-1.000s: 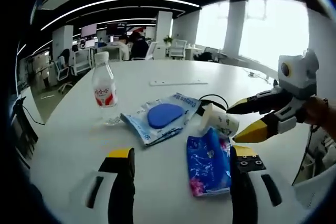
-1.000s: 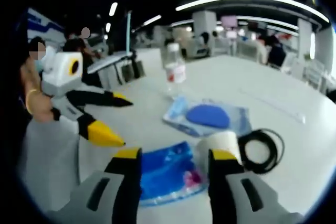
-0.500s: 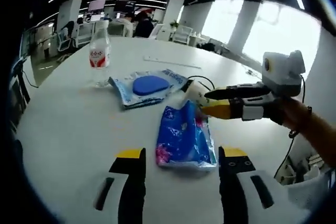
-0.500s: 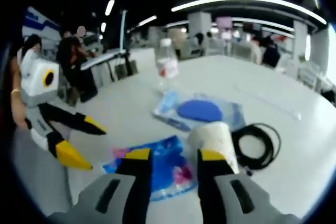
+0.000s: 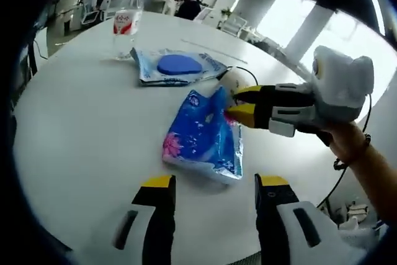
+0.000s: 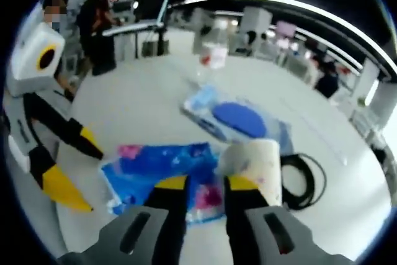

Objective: Arrange the tabletop items into an orderly group along one side of the table until the central work area is clear of visible clutter.

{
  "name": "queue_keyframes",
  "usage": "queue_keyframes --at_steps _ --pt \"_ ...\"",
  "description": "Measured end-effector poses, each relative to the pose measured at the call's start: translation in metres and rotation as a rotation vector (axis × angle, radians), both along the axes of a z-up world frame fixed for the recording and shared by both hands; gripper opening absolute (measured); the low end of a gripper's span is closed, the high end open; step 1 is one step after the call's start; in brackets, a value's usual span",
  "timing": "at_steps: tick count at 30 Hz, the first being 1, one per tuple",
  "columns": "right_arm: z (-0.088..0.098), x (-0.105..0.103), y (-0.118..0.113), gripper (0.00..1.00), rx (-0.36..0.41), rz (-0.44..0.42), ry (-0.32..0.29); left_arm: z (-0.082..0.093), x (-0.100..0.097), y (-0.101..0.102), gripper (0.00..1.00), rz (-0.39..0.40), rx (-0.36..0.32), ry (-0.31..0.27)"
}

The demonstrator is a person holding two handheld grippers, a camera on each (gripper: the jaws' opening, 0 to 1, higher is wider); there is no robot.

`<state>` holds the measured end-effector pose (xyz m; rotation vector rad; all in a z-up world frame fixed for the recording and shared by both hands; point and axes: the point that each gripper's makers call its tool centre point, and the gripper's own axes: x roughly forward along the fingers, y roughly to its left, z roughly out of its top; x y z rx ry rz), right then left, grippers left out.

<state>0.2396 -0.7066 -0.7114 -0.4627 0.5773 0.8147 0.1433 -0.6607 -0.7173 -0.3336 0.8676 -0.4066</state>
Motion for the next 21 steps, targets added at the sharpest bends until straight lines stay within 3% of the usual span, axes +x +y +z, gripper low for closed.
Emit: queue_keyframes --at_steps 6,11,17,21 --pt "-0.003 0.006 -0.004 0.15 -0.047 -0.018 -0.029 -0.01 0.005 0.001 0.48 0.032 0.033 0.013" --pt "-0.008 0.007 -0.005 0.11 -0.105 -0.011 -0.052 -0.014 0.002 -0.001 0.37 0.02 0.043 0.033" --pt "-0.012 0.008 -0.008 0.04 -0.12 -0.028 -0.039 -0.013 0.0 0.012 0.24 0.044 0.045 0.036" --pt "-0.014 0.006 -0.008 0.01 -0.087 -0.048 -0.01 -0.011 0.001 0.021 0.15 0.043 0.062 0.017"
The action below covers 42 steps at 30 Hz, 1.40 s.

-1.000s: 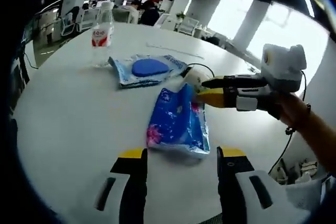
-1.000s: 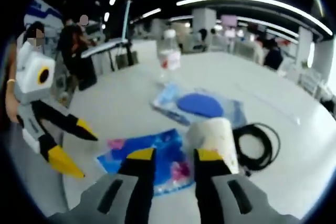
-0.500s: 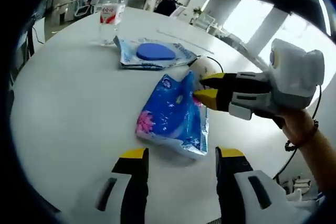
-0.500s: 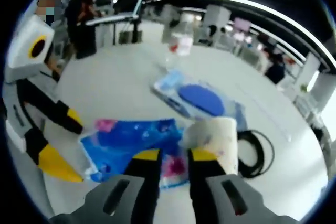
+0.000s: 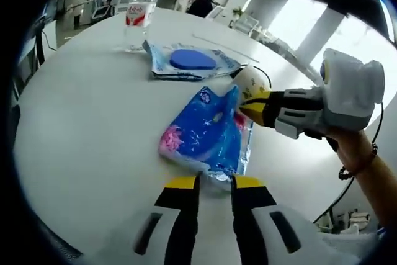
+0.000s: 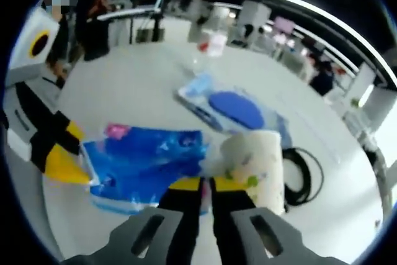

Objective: Arrange the tabletop items into an orderly group along one side of the table until the central work area is clear of visible clutter.

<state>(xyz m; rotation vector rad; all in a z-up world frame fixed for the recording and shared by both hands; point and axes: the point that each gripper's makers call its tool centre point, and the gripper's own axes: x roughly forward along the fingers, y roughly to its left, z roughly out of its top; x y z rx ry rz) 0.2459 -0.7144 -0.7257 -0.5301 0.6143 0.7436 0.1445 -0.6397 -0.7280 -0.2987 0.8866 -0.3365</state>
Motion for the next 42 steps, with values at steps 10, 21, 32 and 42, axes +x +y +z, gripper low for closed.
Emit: queue_keyframes --at_steps 10,21,32,42 --pt "0.001 -0.008 0.002 0.0 0.087 -0.03 0.06 0.004 0.005 0.017 0.0 0.011 -0.022 -0.029" --pt "0.008 -0.02 0.004 0.0 0.2 -0.063 0.147 0.016 0.011 0.036 0.0 0.047 -0.04 -0.039" --pt "0.023 -0.028 0.005 0.0 0.327 -0.116 0.198 0.03 0.015 0.046 0.0 -0.012 -0.029 -0.095" --pt "0.054 -0.034 -0.004 0.0 0.396 -0.151 0.166 0.053 0.027 0.043 0.0 -0.02 -0.079 -0.103"
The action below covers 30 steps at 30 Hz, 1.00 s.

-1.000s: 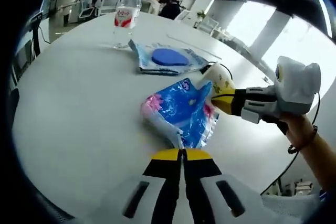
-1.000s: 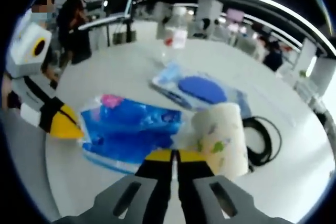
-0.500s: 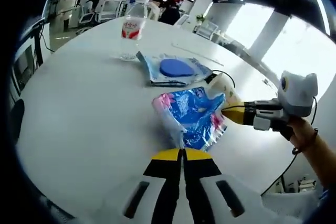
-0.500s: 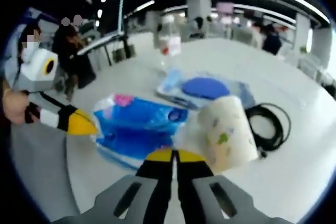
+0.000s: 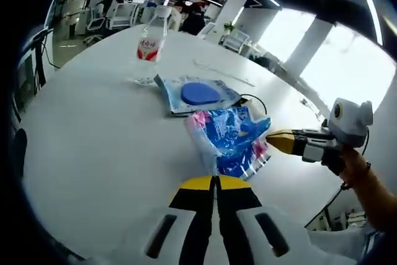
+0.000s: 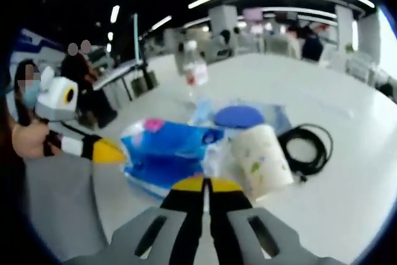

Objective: Arrange the tabletop items into an orderly group along one side of the table until the central work area is clear of visible clutter.

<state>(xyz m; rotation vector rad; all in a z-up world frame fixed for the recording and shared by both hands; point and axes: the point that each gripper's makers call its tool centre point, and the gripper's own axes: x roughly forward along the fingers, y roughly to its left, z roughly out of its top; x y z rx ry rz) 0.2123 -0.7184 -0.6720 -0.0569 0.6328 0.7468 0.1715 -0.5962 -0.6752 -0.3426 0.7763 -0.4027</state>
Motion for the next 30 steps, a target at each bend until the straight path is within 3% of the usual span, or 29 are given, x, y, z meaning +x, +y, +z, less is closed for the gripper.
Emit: queue_keyframes --at_steps 12,20,30 --pt "0.04 0.0 -0.023 0.0 0.027 -0.042 -0.031 0.03 0.016 -0.021 0.0 -0.094 -0.067 0.011" --pt "0.047 -0.002 -0.041 0.0 -0.034 -0.056 -0.033 0.041 0.022 -0.043 0.0 -0.143 -0.099 0.044" --pt "0.059 0.007 -0.071 0.0 -0.087 -0.104 -0.047 0.049 0.039 -0.072 0.0 -0.212 -0.115 0.04"
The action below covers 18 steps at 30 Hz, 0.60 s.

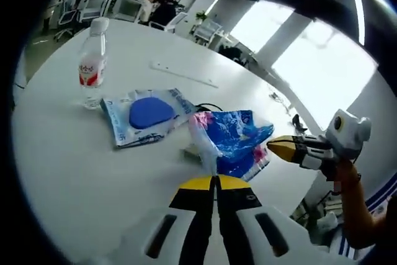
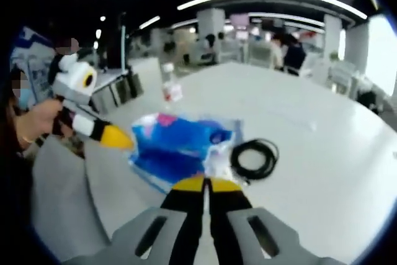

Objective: Arrange the tabletop items into an orderly group along one side of the table until the central work area is clear of visible clutter.

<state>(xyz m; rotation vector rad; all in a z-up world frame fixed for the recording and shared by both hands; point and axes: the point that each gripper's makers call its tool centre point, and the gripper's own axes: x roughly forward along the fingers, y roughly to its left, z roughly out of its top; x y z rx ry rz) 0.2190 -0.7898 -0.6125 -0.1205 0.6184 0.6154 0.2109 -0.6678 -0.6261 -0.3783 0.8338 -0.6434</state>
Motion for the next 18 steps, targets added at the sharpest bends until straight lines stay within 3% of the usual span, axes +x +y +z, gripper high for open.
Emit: queue_keyframes --at_steps 7,14,18 --pt "0.007 0.009 -0.021 0.0 -0.03 -0.049 -0.004 0.003 0.014 -0.024 0.0 -0.049 -0.023 0.024" --pt "0.012 0.017 -0.039 0.0 -0.015 -0.111 0.021 0.007 0.028 -0.042 0.0 -0.084 -0.031 0.027" --pt "0.007 0.021 -0.054 0.0 0.007 -0.174 0.079 0.006 0.038 -0.055 0.0 -0.101 -0.038 0.045"
